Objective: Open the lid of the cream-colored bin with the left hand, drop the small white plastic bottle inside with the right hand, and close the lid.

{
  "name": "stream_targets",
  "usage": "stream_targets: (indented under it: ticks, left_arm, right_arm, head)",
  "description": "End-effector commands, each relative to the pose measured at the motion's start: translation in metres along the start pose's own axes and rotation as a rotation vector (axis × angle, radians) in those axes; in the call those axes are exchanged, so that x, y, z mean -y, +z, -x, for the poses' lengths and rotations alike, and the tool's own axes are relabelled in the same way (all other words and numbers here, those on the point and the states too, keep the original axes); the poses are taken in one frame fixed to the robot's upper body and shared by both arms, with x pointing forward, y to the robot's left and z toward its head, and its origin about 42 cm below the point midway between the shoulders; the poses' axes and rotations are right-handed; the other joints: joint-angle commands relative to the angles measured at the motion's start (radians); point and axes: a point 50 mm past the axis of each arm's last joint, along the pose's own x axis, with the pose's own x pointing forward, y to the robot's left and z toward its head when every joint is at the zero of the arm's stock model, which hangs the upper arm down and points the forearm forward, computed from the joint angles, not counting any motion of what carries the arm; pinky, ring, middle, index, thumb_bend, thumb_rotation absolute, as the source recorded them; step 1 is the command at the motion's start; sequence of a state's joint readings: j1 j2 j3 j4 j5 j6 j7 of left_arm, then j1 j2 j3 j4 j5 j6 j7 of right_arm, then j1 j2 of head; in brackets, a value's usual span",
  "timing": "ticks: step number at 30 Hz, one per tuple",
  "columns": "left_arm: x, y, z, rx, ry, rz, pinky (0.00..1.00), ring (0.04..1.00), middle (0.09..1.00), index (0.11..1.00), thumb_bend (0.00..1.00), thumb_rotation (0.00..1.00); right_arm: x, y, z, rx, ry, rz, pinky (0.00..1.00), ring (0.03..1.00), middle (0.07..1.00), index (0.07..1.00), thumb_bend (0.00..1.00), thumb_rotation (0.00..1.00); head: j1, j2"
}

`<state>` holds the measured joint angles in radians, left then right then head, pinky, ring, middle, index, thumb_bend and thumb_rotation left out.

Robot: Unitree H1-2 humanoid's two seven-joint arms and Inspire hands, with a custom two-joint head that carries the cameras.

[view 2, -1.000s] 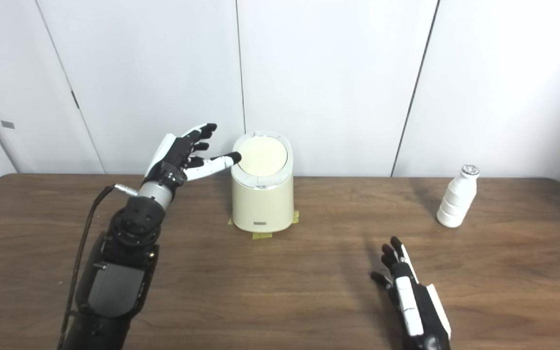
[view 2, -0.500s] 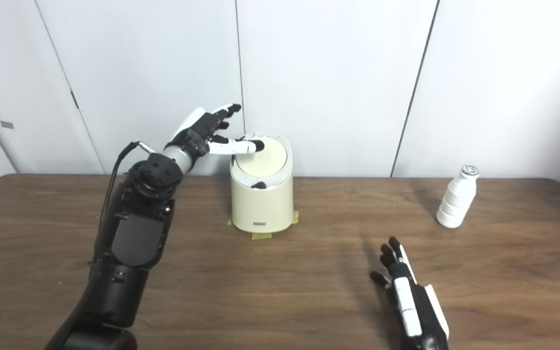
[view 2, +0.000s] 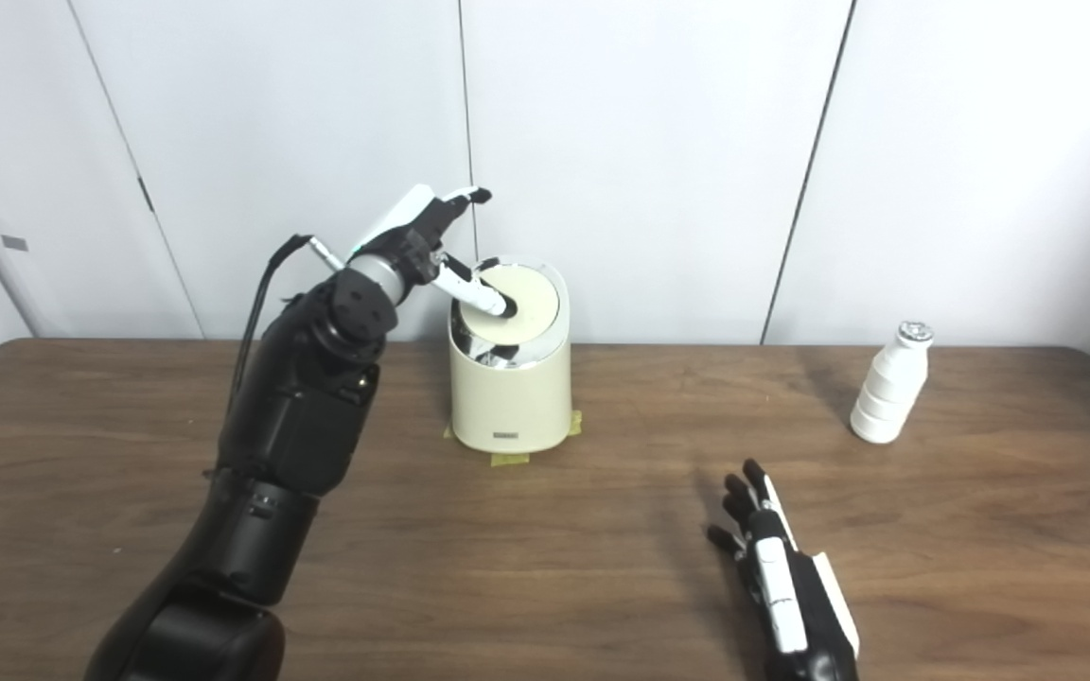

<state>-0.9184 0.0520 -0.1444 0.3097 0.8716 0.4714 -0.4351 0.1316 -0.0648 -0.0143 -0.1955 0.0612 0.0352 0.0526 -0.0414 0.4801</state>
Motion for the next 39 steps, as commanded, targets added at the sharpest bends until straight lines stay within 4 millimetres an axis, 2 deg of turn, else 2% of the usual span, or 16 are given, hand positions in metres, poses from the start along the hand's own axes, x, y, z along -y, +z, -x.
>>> stream_targets:
  ticks: [1,13,19,26,39]
  left_arm:
    - [-0.035,0.023,-0.001,0.057,0.118,-0.072,0.89,0.964,0.964,0.942,0.82,0.0]
    - [-0.026,0.022,-0.003,0.124,0.181,-0.251,0.92,0.935,0.92,0.912,0.86,0.0]
    - [-0.015,0.018,0.0,0.137,0.186,-0.336,0.98,0.953,0.941,0.917,0.86,0.0]
    - [0.003,0.013,0.002,0.16,0.17,-0.322,0.96,0.952,0.939,0.915,0.87,0.0]
    - [0.016,0.027,0.001,0.188,0.147,-0.348,0.96,0.947,0.928,0.917,0.87,0.0]
  right_arm:
    - [-0.011,-0.005,0.016,-0.023,-0.018,-0.039,0.85,0.944,0.949,1.0,0.51,1.0]
    - [-0.012,-0.004,0.018,-0.027,-0.01,-0.031,0.84,0.941,0.947,1.0,0.52,1.0]
    - [-0.014,-0.003,0.018,-0.03,-0.01,-0.031,0.83,0.934,0.941,1.0,0.5,1.0]
    - [-0.015,-0.003,0.018,-0.025,-0.006,-0.028,0.85,0.939,0.948,1.0,0.52,1.0]
    - [-0.016,0.0,0.02,-0.026,-0.012,-0.025,0.82,0.929,0.943,1.0,0.51,1.0]
  head:
    - [-0.004,0.003]
    - [-0.008,0.002]
    - [-0.011,-0.001]
    - [-0.019,-0.001]
    - [-0.025,0.006]
